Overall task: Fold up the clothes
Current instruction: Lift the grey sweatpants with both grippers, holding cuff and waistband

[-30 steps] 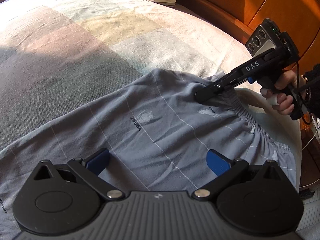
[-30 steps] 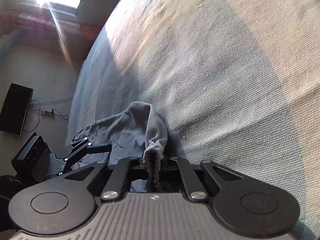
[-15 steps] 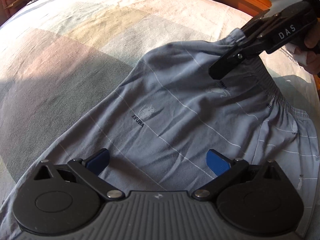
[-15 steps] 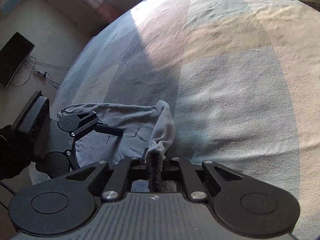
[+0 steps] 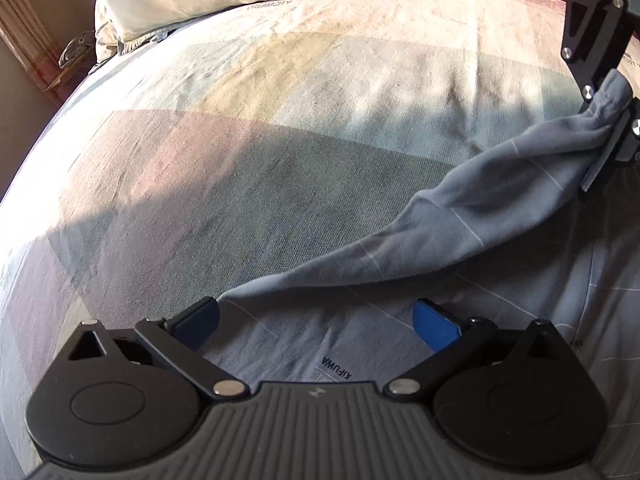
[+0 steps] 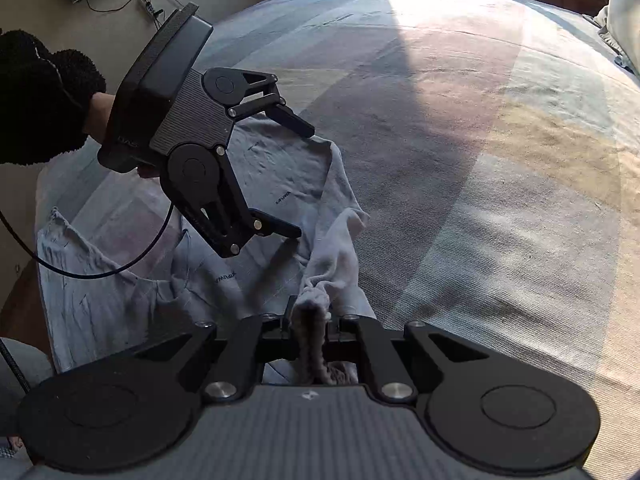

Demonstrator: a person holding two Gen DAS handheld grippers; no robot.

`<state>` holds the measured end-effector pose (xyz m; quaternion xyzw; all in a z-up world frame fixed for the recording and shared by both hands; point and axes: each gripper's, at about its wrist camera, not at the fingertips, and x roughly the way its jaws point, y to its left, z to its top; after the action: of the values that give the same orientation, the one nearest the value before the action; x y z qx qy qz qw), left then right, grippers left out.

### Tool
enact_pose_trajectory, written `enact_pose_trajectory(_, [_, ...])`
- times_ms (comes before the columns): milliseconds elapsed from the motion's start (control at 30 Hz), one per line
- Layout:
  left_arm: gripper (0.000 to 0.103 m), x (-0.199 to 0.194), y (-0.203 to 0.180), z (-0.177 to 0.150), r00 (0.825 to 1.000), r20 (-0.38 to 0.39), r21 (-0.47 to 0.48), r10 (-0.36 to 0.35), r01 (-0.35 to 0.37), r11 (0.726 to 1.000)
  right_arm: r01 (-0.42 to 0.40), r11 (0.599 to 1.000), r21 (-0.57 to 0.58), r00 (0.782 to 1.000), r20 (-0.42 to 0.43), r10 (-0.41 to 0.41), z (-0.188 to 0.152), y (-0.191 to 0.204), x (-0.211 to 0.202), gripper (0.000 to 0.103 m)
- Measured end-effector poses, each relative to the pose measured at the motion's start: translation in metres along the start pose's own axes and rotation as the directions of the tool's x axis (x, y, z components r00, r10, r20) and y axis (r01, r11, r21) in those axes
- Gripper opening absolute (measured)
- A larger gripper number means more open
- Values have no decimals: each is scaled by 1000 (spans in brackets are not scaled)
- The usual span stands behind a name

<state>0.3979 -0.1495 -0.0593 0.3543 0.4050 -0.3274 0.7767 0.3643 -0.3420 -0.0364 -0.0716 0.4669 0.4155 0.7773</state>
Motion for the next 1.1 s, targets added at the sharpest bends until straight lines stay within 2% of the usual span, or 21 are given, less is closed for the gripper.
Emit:
enact_pose_trajectory(133, [102,-4,-6,-3,998,15,72,65,-65,995,20,994,-109,999,-30,-23,-4,19,1,11])
enact_pose_trajectory(367, [102,-6,-18,-11,993,23,203,116,-118,972,42,977,-211,997,-60,-55,-20,38,-6,11])
enact_pose_trajectory(500, [102,-4,-32,-19,986,69,333,150,-165,928,65,961,-270,993,-81,-89,-33,50,-3,11])
enact_pose_trajectory(667, [102,-2,-43,-27,965,156,436,211,-259,862,108,974,-200,991,-57,-122,-40,50,0,12])
enact_pose_trajectory(833, [103,9,-50,-27,950,201,480,237,-307,822,123,982,-145,990,-49,-131,-42,46,4,13])
enact_pose_trajectory(900, [103,10,-49,-24,948,207,483,240,-312,818,128,981,-147,989,-52,-137,-44,47,5,13])
enact_pose_trajectory(1100, [103,-7,-62,-29,899,329,504,288,-426,751,144,982,-121,987,-54,-151,-44,45,5,15])
